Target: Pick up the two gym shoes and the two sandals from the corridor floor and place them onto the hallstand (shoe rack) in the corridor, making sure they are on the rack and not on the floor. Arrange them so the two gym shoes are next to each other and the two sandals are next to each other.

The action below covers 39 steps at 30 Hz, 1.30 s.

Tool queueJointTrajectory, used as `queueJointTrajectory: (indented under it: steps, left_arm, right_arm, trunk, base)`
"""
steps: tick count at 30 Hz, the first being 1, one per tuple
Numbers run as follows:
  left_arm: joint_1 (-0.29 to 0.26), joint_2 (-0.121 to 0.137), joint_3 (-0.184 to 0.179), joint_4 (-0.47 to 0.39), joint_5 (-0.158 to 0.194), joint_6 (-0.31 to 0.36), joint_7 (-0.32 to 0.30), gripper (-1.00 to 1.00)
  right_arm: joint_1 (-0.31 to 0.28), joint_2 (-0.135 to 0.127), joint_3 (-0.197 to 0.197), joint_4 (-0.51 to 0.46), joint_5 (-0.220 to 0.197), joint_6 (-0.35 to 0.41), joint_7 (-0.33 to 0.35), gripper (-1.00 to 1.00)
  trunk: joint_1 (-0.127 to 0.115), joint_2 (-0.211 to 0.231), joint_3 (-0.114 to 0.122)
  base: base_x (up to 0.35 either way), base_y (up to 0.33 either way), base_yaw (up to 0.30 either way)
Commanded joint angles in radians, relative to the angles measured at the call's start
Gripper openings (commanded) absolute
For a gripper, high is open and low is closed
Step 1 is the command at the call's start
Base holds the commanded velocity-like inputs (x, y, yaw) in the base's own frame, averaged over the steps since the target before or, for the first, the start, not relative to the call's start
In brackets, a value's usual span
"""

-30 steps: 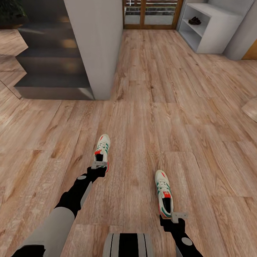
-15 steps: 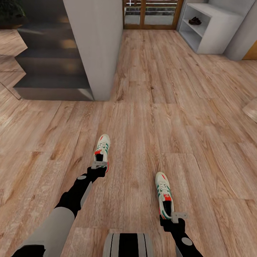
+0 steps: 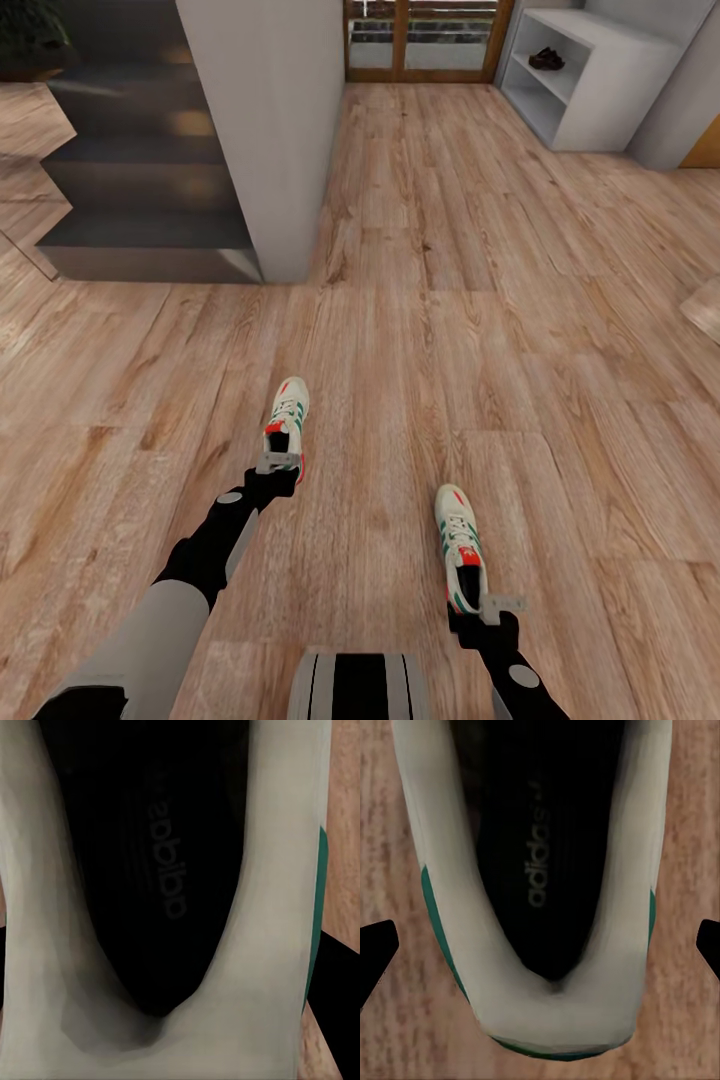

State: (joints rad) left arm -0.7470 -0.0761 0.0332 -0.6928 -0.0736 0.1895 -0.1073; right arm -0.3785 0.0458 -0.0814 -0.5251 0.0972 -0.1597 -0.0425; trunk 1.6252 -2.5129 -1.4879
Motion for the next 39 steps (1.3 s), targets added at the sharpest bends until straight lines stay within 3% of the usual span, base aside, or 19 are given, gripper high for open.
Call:
queueJointTrajectory:
  steps: [1,5,6,28,39]
  left_arm:
    - [0.000,-0.001,0.004,-0.001,-0.008,0.005,-0.006,-1.00]
    - [0.000,-0.001,0.004,-0.002,-0.008,0.005,-0.006,-1.00]
    - [0.000,-0.001,0.004,-0.003,-0.008,0.005,-0.006,-1.00]
    - [0.001,0.000,0.005,-0.007,-0.009,0.005,-0.005,-1.00]
    - [0.034,0.007,0.008,-0.008,-0.009,0.005,-0.006,-1.00]
  right_arm:
    - [0.000,0.001,-0.006,0.001,0.010,-0.003,0.000,1.00]
    - [0.000,0.000,-0.006,0.001,0.010,-0.003,0.000,1.00]
    - [0.000,0.000,-0.006,0.000,0.010,-0.003,0.000,-1.00]
    - [0.000,-0.001,-0.006,0.000,0.010,-0.003,0.000,-1.00]
    - [0.000,-0.001,-0.006,0.000,0.010,-0.003,0.001,-1.00]
  trunk:
    - [0.000,0.000,-0.001]
    - [0.000,0.000,-0.001]
    - [0.000,0.000,-0.001]
    - [0.000,0.000,-0.001]
    - [-0.005,0.002,0.042]
  base:
    - [0.120,0.000,0.000]
    - [0.066,0.000,0.000]
    - [0.018,0.000,0.000]
    - [0.001,0.000,0.000]
    - [0.000,0.000,0.000]
